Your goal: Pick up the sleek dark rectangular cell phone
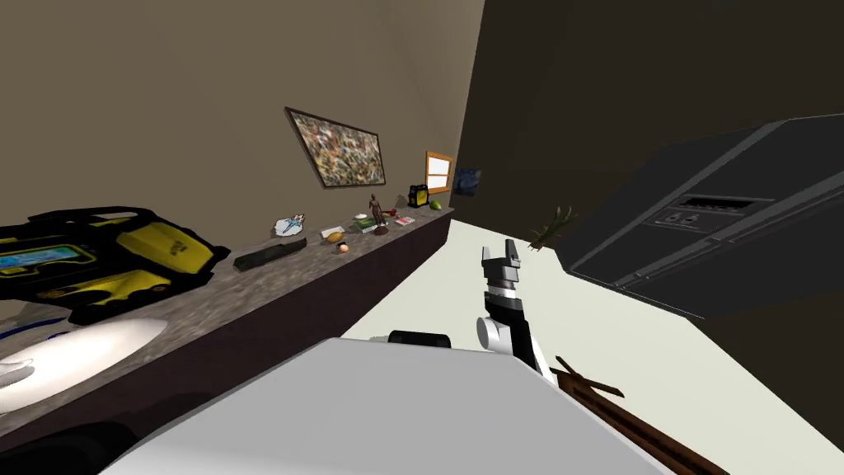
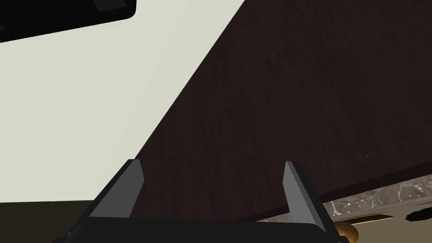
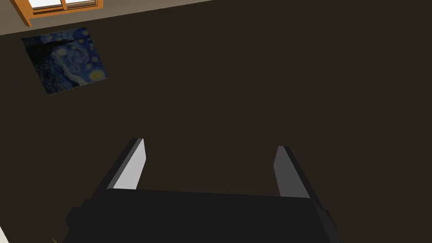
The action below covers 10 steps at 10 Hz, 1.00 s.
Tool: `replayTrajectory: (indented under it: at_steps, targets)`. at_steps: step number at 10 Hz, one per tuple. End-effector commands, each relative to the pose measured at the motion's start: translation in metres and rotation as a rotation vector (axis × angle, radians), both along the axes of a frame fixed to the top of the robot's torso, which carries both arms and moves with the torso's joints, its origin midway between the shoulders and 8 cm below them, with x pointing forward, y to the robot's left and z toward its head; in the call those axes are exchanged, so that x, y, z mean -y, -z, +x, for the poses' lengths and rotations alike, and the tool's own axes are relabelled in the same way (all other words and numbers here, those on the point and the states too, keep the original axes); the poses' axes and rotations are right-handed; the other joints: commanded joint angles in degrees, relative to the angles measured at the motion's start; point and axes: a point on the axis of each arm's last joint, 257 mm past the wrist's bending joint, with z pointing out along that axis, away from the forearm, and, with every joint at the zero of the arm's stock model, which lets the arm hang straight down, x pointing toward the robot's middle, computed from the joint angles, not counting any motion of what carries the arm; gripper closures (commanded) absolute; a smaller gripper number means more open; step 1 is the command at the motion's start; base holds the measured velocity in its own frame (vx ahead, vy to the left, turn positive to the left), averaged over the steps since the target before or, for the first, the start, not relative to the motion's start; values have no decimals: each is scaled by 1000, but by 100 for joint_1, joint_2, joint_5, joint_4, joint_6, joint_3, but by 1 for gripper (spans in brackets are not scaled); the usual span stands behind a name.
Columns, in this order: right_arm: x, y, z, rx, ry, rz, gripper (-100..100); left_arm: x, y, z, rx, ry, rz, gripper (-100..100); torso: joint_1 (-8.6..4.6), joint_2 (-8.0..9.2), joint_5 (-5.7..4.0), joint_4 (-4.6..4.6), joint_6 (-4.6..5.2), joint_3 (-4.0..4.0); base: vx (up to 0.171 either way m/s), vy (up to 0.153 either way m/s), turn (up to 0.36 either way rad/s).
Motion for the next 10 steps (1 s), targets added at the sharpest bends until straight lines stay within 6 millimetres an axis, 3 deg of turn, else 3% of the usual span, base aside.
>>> replayTrajectory:
  at_steps: [1, 2, 3, 4, 5, 6, 7, 8, 9, 10]
  targets:
    - [0, 0, 0, 0, 0, 0, 0, -13, -4, -27, -56, 21, 40, -100, 0, 0, 0, 0, 0, 0, -8, 13, -260]
    - [0, 0, 0, 0, 0, 0, 0, -31, -7, -54, -134, 57, 99, -100, -1, -2, -1, 0, -8, -1, 3, 17, -404]
    - [0, 0, 0, 0, 0, 0, 0, -31, -7, -57, -142, 67, 104, -100, 2, -7, 0, -1, -1, -4, 6, 24, -229]
    - [0, 0, 0, 0, 0, 0, 0, -48, -13, -83, -218, 106, 156, -100, 5, -10, 2, -2, -7, -5, 24, 26, -336]
    - [0, 0, 0, 0, 0, 0, 0, -48, -12, -84, -222, 118, 162, -100, 5, -13, 0, -3, -4, -7, 23, 31, -232]
    - [0, 0, 0, 0, 0, 0, 0, -63, -19, -108, -293, 161, 208, -100, 8, -18, 3, -3, -5, -10, 38, 37, -384]
    - [0, 0, 0, 0, 0, 0, 0, -63, -19, -108, -297, 172, 213, -100, 13, -24, 3, -5, -1, -13, 29, 40, -264]
    - [0, 0, 0, 0, 0, 0, 0, -76, -27, -127, -363, 224, 255, -100, 11, -23, 4, -5, -7, -13, 36, 55, -427]
    - [0, 0, 0, 0, 0, 0, 0, -76, -27, -128, -366, 229, 257, -100, 19, -27, 4, -6, 1, -16, 37, 60, -266]
    - [0, 0, 0, 0, 0, 0, 0, -88, -34, -145, -425, 284, 293, -100, 18, -27, 6, -5, -9, -15, 57, 68, -467]
